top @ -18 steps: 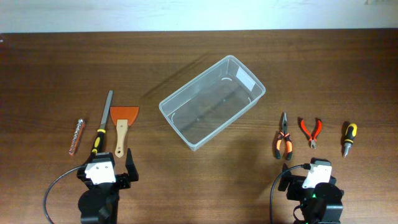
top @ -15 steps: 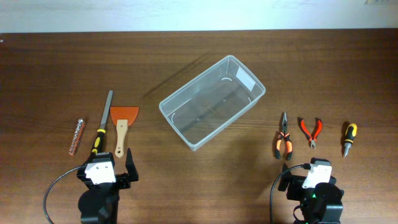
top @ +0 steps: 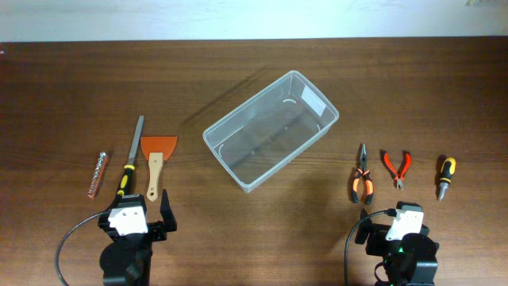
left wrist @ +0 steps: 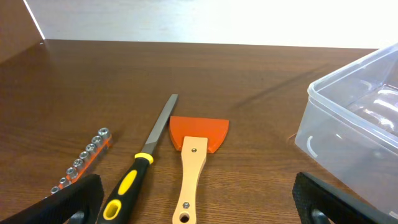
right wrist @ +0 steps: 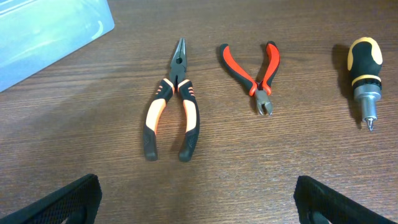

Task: Pack container

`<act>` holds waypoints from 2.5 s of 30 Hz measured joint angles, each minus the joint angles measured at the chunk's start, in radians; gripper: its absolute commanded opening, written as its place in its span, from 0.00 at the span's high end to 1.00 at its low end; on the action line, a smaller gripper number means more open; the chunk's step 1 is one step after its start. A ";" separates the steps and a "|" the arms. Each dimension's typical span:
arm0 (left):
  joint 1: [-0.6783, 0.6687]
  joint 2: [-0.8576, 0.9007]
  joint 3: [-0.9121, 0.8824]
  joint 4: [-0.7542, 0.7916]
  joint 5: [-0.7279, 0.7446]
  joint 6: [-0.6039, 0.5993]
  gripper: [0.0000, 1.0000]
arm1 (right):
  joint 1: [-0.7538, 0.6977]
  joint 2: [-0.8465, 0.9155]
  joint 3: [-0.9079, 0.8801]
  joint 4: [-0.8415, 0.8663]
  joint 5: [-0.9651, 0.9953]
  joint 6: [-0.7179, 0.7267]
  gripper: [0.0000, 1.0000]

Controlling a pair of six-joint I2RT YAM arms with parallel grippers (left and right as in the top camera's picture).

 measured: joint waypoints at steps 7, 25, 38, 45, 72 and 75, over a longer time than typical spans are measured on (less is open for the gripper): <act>0.000 0.000 0.000 0.000 0.000 0.000 0.01 | 0.000 0.000 0.000 0.000 0.000 0.000 0.01; 0.000 0.000 0.000 0.004 0.000 0.000 0.01 | 0.000 0.000 0.000 0.000 0.000 0.000 0.01; 0.000 0.000 0.000 0.009 0.114 0.000 0.01 | 0.000 0.000 0.000 0.051 -0.136 0.020 0.01; 0.000 0.002 0.026 0.016 0.301 -0.018 0.01 | 0.000 0.000 -0.003 0.323 -0.398 0.121 0.02; 0.000 1.237 1.223 -0.613 0.505 0.077 0.52 | 0.000 1.384 1.259 -0.222 -0.534 0.091 0.01; -0.010 1.281 1.223 -0.640 0.578 0.072 0.91 | 0.000 1.471 1.272 -0.185 -0.589 0.105 0.22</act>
